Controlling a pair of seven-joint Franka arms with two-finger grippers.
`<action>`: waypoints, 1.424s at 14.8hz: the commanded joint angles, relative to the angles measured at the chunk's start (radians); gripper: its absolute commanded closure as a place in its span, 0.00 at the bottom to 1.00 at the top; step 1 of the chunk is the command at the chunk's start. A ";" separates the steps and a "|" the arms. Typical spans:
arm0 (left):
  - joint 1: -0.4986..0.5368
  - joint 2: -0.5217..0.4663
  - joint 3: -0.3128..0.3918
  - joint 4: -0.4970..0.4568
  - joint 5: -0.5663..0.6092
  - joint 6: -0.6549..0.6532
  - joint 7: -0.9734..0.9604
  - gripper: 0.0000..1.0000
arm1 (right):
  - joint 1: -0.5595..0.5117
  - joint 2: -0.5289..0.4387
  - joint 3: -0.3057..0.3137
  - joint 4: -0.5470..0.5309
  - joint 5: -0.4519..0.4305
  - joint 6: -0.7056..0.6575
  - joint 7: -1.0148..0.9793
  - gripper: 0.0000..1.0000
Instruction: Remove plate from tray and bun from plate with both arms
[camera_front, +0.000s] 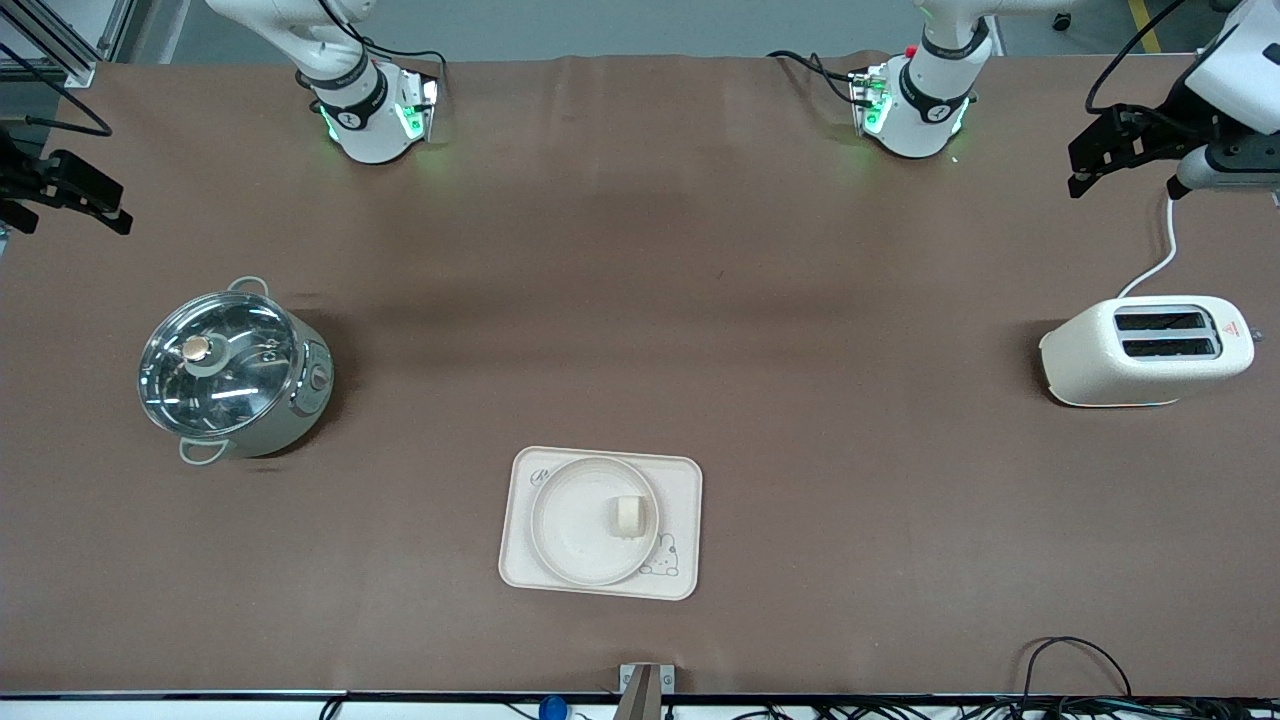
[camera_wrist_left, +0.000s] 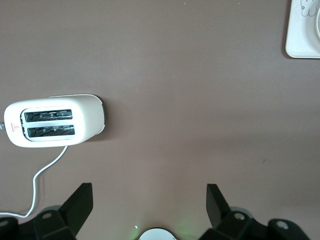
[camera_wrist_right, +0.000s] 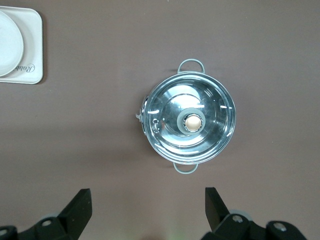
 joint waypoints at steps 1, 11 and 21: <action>0.008 0.012 -0.001 0.029 -0.012 -0.026 0.001 0.00 | -0.009 -0.011 0.005 -0.011 0.014 0.013 -0.018 0.00; 0.002 0.081 -0.001 0.074 -0.004 -0.026 -0.008 0.00 | -0.012 -0.011 0.007 -0.014 0.015 0.013 -0.018 0.00; 0.008 0.088 -0.001 0.072 -0.001 -0.012 -0.008 0.00 | 0.037 0.139 0.010 -0.016 0.127 0.160 0.011 0.00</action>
